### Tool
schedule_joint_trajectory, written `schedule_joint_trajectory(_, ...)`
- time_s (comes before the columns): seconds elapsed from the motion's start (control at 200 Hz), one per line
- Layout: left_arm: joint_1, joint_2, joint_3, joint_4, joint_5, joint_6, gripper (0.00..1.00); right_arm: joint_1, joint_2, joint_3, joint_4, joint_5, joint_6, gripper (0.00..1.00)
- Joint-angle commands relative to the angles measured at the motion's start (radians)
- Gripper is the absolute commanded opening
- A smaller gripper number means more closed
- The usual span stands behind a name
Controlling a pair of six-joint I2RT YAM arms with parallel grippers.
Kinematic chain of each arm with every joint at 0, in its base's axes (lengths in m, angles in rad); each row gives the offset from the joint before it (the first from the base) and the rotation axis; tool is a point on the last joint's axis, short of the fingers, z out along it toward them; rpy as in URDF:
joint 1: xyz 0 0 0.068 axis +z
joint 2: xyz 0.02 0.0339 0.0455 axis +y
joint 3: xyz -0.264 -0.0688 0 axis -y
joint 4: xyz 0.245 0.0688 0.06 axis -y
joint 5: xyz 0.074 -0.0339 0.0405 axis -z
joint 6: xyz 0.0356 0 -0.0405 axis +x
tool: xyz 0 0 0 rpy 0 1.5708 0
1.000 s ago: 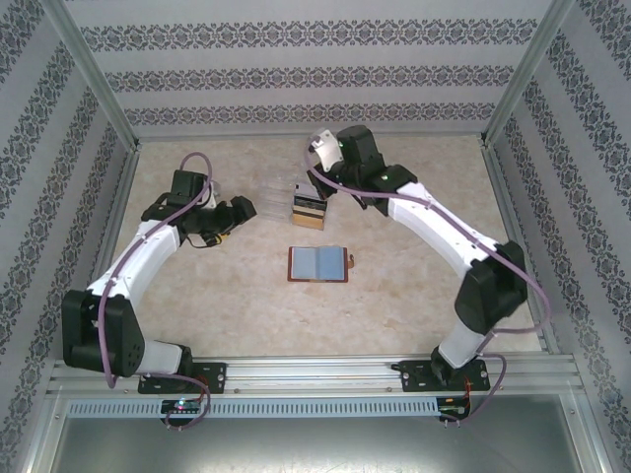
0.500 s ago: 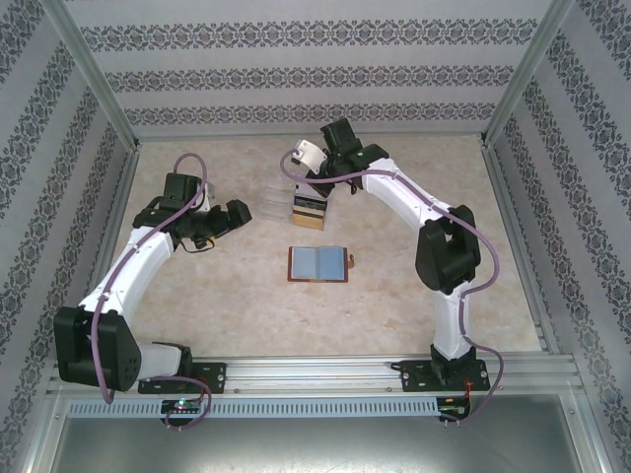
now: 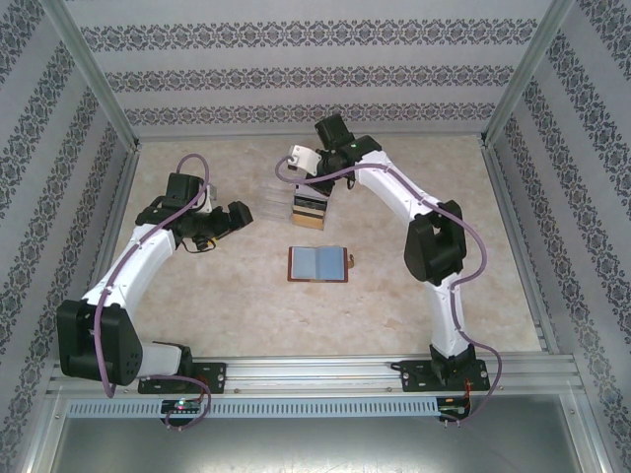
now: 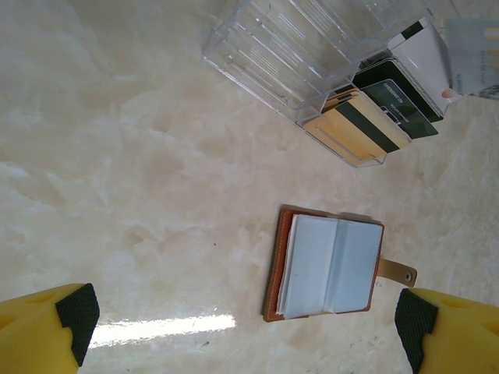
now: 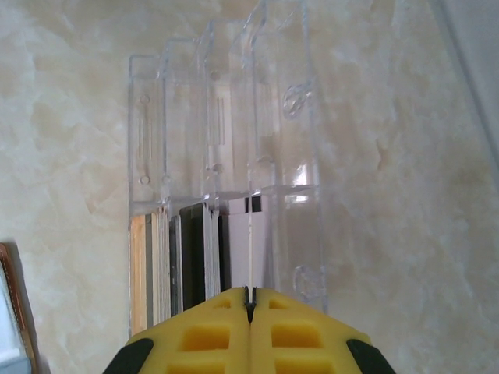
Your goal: Take the credit cards out of the card holder
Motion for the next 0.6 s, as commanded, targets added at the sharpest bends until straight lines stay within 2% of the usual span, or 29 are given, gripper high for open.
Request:
schedule_joint_trajectory(0.0, 0.014, 0.019, -0.004, -0.027, 0.025, 0.029, 0.99, 0.002, 0.037, 0.037, -0.056, 0.015, -0.046, 0.0)
schedule_joint_trajectory(0.3, 0.014, 0.029, -0.009, -0.024, 0.03, 0.03, 0.99, 0.006, 0.066, 0.053, -0.051, 0.092, -0.063, 0.0)
schedule_joint_trajectory(0.594, 0.014, 0.032, -0.01, -0.022, 0.035, 0.031, 0.99, 0.021, 0.088, 0.077, -0.057, 0.113, -0.038, 0.23)
